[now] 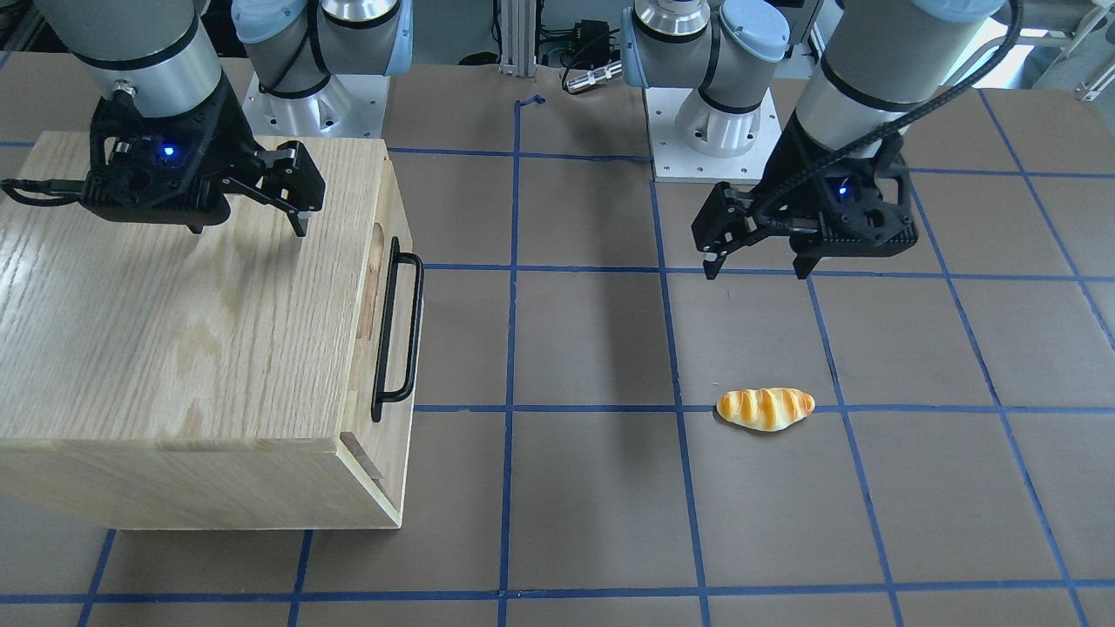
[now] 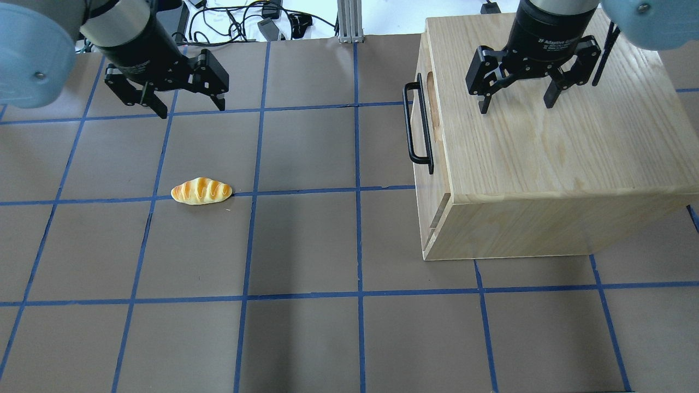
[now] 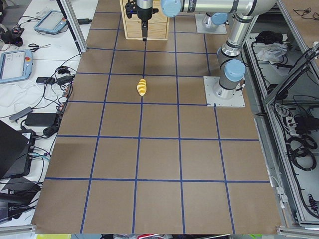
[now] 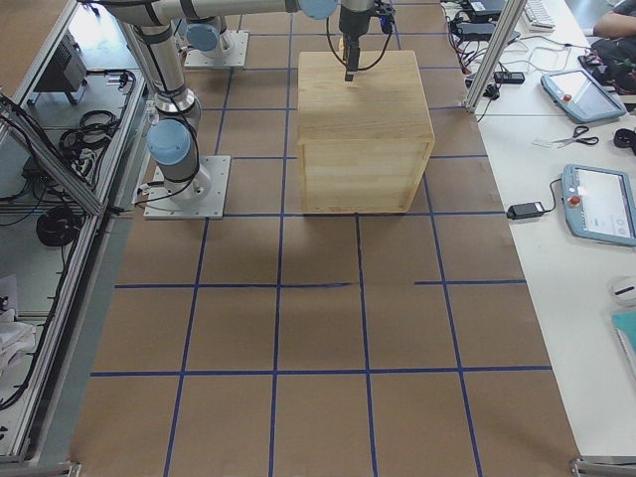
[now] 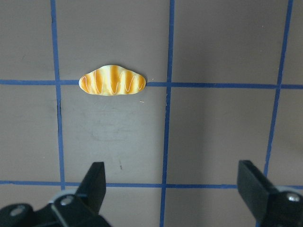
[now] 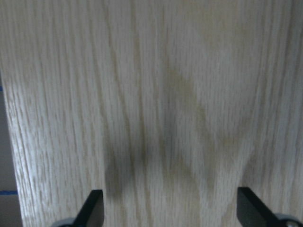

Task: Open upper drawer
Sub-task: 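Reach the left gripper toward the black drawer handle on the cabinet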

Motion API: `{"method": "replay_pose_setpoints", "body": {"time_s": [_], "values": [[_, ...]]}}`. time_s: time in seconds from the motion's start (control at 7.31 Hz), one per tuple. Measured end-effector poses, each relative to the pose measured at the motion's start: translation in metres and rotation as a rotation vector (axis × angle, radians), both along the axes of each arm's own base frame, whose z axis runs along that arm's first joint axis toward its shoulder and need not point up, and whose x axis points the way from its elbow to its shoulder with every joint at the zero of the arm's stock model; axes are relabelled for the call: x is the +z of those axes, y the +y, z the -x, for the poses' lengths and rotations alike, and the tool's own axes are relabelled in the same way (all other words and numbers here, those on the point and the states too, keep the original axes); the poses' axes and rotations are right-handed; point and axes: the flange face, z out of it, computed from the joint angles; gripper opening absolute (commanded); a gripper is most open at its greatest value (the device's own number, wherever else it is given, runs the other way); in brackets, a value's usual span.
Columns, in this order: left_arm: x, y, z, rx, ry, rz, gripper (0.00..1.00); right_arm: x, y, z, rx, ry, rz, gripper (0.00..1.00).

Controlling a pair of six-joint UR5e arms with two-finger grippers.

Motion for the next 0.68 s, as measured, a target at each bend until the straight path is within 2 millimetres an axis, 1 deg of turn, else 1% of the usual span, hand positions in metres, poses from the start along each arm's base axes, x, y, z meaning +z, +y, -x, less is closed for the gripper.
{"method": "replay_pose_setpoints", "body": {"time_s": [0.27, 0.68], "values": [[-0.019, -0.013, 0.057, 0.041, 0.065, 0.042, 1.00, 0.000, 0.000, 0.000, -0.001, 0.000, 0.000, 1.00], [-0.049, -0.013, 0.155, 0.034, 0.188, 0.070, 1.00, 0.000, 0.000, 0.000, -0.002, 0.000, 0.001, 1.00]]}}
